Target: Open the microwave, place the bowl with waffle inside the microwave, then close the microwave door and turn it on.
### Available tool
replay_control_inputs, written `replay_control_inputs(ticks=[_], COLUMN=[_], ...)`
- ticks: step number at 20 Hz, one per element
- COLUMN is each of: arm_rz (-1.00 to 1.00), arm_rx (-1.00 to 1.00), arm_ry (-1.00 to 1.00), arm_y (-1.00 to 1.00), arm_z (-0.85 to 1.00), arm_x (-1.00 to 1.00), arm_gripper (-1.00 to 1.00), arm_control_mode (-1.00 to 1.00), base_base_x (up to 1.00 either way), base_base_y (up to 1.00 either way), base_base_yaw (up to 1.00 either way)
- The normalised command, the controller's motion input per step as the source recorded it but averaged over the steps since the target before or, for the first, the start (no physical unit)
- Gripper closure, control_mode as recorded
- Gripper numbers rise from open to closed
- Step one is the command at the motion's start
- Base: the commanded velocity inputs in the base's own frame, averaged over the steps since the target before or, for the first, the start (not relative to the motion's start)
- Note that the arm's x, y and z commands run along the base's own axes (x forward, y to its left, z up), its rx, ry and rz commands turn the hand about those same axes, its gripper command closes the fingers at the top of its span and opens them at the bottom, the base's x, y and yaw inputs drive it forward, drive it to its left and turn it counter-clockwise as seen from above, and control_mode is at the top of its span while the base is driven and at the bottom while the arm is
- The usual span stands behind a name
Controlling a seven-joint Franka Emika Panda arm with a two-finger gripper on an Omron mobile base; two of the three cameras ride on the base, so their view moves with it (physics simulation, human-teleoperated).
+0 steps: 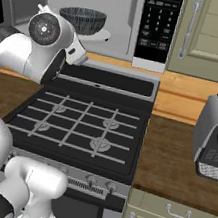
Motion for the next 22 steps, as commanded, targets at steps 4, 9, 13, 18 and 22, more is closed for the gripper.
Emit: replay_control_inputs(ticks=[4,9,13,18,22], arm_rz=[0.0,0.01,0.07,0.07,0.0], arm_rx=[0.0,-0.01,-0.04,-0.03,-0.04], arm_ry=[0.02,0.02,0.0,-0.03,-0.02], arm_y=[0.0,0.0,0.0,0.13,0.51], arm_z=[0.0,0.0,0.0,-0.01,0.0], arm_x=[-1.0,-1.0,-1.0,-1.0,-0.82], arm_gripper=[1.0,1.0,1.0,1.0,1.0], arm_control_mode=[-1.0,-1.0,-1.0,-1.0,-1.0], base_base_x=[0.0,0.0,0.0,0.0,0.0], base_base_y=[0.0,0.0,0.0,0.0,0.0], base_base_yaw=[0.0,0.0,0.0,0.0,0.0])
